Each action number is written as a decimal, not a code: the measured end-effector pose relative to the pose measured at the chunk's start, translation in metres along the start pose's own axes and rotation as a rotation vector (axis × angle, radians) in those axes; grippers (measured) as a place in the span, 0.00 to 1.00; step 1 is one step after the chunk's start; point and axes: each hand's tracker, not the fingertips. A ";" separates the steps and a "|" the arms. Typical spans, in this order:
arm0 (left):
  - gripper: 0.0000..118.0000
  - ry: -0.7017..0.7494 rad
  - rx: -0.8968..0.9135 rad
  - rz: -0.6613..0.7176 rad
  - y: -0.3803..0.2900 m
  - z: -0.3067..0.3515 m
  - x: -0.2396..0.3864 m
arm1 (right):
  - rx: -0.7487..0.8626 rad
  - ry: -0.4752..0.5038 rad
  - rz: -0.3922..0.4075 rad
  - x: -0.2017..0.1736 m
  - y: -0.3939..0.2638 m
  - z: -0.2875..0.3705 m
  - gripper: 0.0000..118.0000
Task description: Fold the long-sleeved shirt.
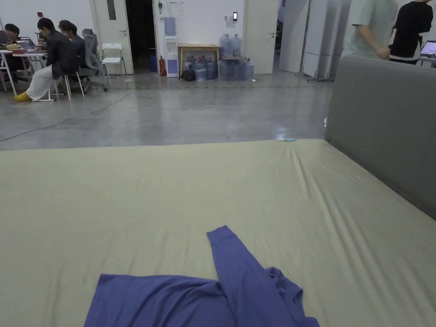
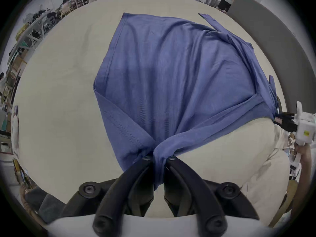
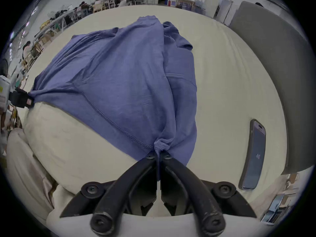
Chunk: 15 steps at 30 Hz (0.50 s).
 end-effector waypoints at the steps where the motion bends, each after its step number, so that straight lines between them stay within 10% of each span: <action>1: 0.02 -0.005 -0.002 0.008 0.002 0.001 -0.001 | 0.002 0.003 0.000 0.002 0.001 0.001 0.05; 3: 0.27 -0.021 0.023 0.058 0.002 0.015 -0.004 | -0.008 0.019 -0.059 0.011 0.009 0.015 0.22; 5: 0.93 -0.067 0.088 0.106 -0.002 0.045 -0.002 | 0.038 0.023 -0.117 0.021 0.011 0.045 0.76; 6: 1.00 -0.068 0.132 0.080 -0.008 0.065 0.000 | 0.099 0.010 -0.131 0.025 0.009 0.065 0.82; 11: 0.96 -0.036 0.184 0.024 -0.045 0.102 0.010 | 0.204 0.070 -0.158 0.021 -0.015 0.124 0.81; 12: 0.83 -0.030 0.127 0.007 -0.050 0.098 0.012 | 0.185 0.092 -0.154 0.018 -0.020 0.126 0.78; 13: 0.50 -0.014 0.071 -0.011 -0.058 0.093 0.014 | 0.154 0.112 -0.133 0.011 -0.025 0.121 0.62; 14: 0.00 0.004 0.054 -0.031 -0.065 0.084 0.016 | 0.137 0.082 -0.104 0.002 -0.031 0.119 0.11; 15: 0.00 0.019 0.045 -0.040 -0.070 0.079 0.019 | 0.132 0.046 -0.074 -0.005 -0.036 0.118 0.00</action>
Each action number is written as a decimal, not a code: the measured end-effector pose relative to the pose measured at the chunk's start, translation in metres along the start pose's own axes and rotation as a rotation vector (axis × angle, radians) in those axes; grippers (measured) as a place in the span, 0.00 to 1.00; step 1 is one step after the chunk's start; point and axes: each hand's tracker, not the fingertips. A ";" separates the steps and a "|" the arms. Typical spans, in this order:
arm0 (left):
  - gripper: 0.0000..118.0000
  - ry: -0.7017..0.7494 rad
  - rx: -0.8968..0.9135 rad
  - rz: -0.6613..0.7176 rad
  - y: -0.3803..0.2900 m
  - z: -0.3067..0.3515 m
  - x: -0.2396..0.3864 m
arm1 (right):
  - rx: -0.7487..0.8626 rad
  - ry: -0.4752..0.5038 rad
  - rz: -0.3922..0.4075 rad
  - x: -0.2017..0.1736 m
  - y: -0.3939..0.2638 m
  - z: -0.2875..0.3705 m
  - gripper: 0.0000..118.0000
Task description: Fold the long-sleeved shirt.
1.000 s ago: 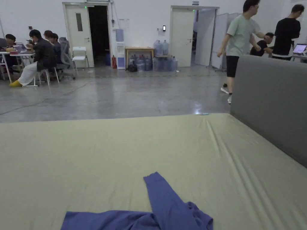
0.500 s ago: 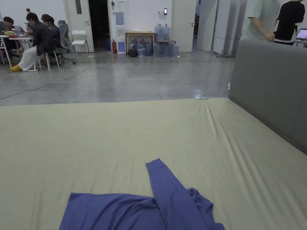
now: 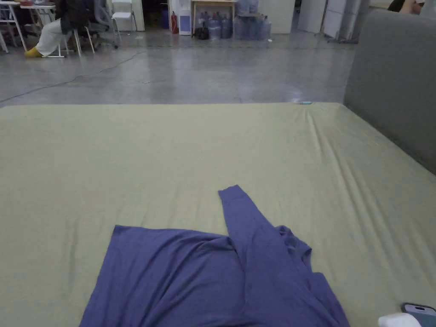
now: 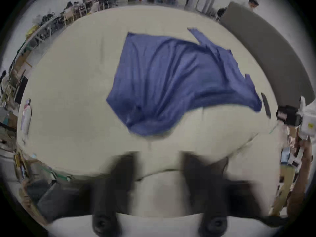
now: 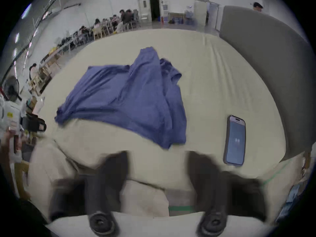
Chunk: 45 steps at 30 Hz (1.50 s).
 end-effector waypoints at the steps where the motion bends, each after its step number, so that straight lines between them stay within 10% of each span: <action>1: 0.00 0.015 -0.001 0.001 -0.007 -0.006 0.003 | -0.017 -0.033 0.033 -0.007 -0.005 -0.005 0.00; 5: 0.00 -0.197 -0.042 0.139 -0.008 -0.009 0.008 | 0.020 0.070 -0.017 -0.007 0.020 -0.005 0.00; 10: 0.00 -0.062 0.137 0.103 0.072 0.004 -0.027 | 0.024 0.053 0.038 -0.023 0.020 -0.003 0.00; 11: 0.12 -0.061 0.175 0.114 0.091 0.005 -0.029 | 0.031 0.059 0.035 -0.022 0.021 -0.002 0.00; 13: 0.88 -0.065 0.177 0.107 0.136 -0.007 -0.037 | 0.053 0.103 -0.008 -0.020 0.023 -0.001 0.00; 14: 0.97 -0.039 0.172 0.069 0.161 -0.017 -0.043 | 0.056 0.113 -0.020 -0.022 0.023 -0.001 0.00; 25: 0.95 0.122 0.153 0.200 0.351 -0.155 -0.072 | 0.000 0.153 -0.062 -0.027 0.025 -0.024 0.00; 29: 0.43 0.230 -0.010 -0.022 0.350 -0.183 -0.040 | -0.013 0.141 -0.097 -0.015 0.049 -0.037 0.00; 30: 0.11 0.266 0.071 -0.064 0.348 -0.174 -0.031 | -0.009 0.113 -0.100 -0.010 0.058 -0.041 0.00; 31: 0.00 0.240 0.097 -0.084 0.348 -0.171 -0.026 | 0.001 0.091 -0.098 -0.005 0.071 -0.046 0.00; 36: 0.00 0.238 0.120 -0.138 0.333 -0.142 -0.012 | 0.046 0.092 -0.146 0.044 0.168 -0.099 0.00; 37: 0.00 0.182 0.125 -0.078 0.332 -0.136 -0.019 | 0.037 0.098 -0.163 0.056 0.192 -0.115 0.16; 39: 0.00 0.088 0.110 0.037 0.335 -0.124 -0.040 | -0.036 0.087 -0.201 0.072 0.236 -0.151 0.90; 45: 0.00 0.112 0.139 -0.007 0.333 -0.102 -0.046 | -0.181 0.084 -0.417 0.096 0.308 -0.240 0.98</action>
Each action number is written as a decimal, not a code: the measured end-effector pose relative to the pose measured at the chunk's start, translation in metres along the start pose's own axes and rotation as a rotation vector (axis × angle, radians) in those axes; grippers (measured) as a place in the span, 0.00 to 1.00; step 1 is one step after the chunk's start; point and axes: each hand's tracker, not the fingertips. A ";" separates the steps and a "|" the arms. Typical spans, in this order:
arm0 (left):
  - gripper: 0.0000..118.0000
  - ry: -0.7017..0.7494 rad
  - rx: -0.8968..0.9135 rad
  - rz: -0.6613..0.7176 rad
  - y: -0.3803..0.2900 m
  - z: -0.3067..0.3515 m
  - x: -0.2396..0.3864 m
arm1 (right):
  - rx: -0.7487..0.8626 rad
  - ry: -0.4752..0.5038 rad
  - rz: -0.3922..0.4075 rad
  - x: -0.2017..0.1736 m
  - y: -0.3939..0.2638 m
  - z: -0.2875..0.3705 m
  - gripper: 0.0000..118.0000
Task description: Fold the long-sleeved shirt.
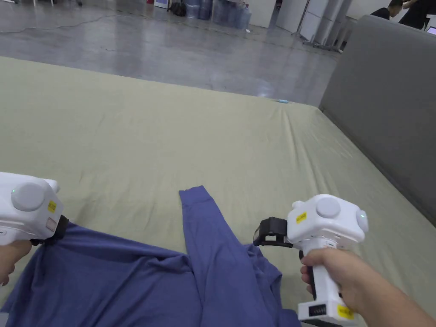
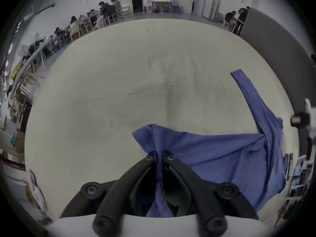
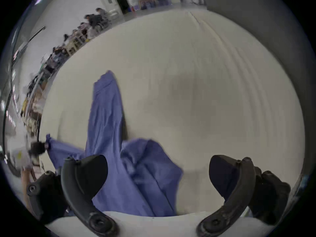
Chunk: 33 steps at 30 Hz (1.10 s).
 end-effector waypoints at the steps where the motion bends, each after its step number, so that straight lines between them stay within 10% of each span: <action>1: 0.00 -0.004 0.001 0.002 0.000 0.002 0.000 | -0.021 0.005 -0.052 -0.004 0.001 -0.010 0.93; 4: 0.00 -0.004 -0.007 -0.010 0.004 0.001 0.002 | -0.078 0.018 -0.143 -0.013 0.002 -0.032 0.28; 7: 0.00 0.002 -0.010 -0.024 0.007 -0.002 0.003 | -0.093 -0.019 -0.163 -0.022 -0.006 -0.039 0.17; 8: 0.00 0.002 -0.013 -0.026 0.008 -0.003 0.002 | -0.076 -0.030 -0.143 -0.023 -0.005 -0.034 0.00; 18: 0.00 -0.066 0.074 0.044 0.041 0.060 -0.011 | 0.187 -0.020 0.113 -0.039 0.010 0.099 0.00; 24: 0.00 -0.073 0.254 0.097 0.117 0.152 -0.031 | 0.429 -0.198 0.318 -0.086 0.055 0.227 0.00; 33: 0.00 -0.074 0.477 0.158 0.241 0.267 -0.035 | 0.647 -0.277 0.307 -0.146 0.154 0.358 0.00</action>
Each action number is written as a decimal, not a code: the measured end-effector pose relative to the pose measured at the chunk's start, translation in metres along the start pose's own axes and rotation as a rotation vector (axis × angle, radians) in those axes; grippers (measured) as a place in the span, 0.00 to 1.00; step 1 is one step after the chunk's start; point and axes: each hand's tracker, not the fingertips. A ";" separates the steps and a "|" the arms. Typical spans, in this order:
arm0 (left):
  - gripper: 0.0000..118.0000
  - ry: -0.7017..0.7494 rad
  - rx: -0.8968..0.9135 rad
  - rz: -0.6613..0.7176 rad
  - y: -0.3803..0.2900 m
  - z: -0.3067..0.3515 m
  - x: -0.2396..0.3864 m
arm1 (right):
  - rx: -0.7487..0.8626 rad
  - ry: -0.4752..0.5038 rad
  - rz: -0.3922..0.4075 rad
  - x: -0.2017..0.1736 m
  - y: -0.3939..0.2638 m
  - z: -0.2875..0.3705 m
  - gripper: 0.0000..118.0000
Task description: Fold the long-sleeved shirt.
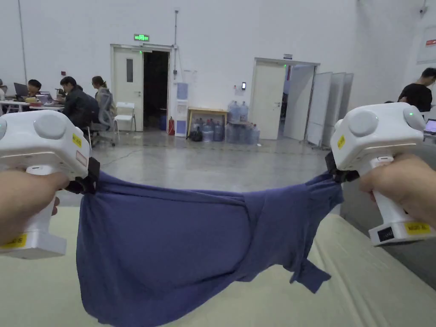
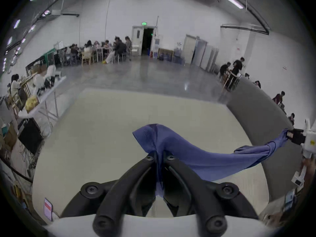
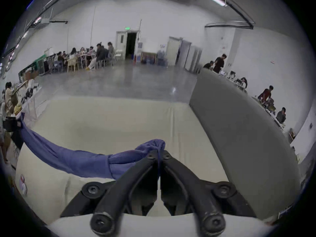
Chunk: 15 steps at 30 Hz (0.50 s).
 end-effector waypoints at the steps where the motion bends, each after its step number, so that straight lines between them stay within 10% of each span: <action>1: 0.00 0.010 0.019 0.017 0.010 0.003 0.003 | 0.013 -0.004 -0.005 0.000 0.011 0.003 0.00; 8: 0.00 -0.025 0.033 0.073 0.015 -0.012 0.009 | 0.002 0.001 -0.057 0.000 0.014 -0.015 0.00; 15: 0.00 -0.021 -0.196 0.013 -0.108 -0.068 -0.014 | -0.179 0.124 -0.009 -0.003 -0.146 -0.081 0.00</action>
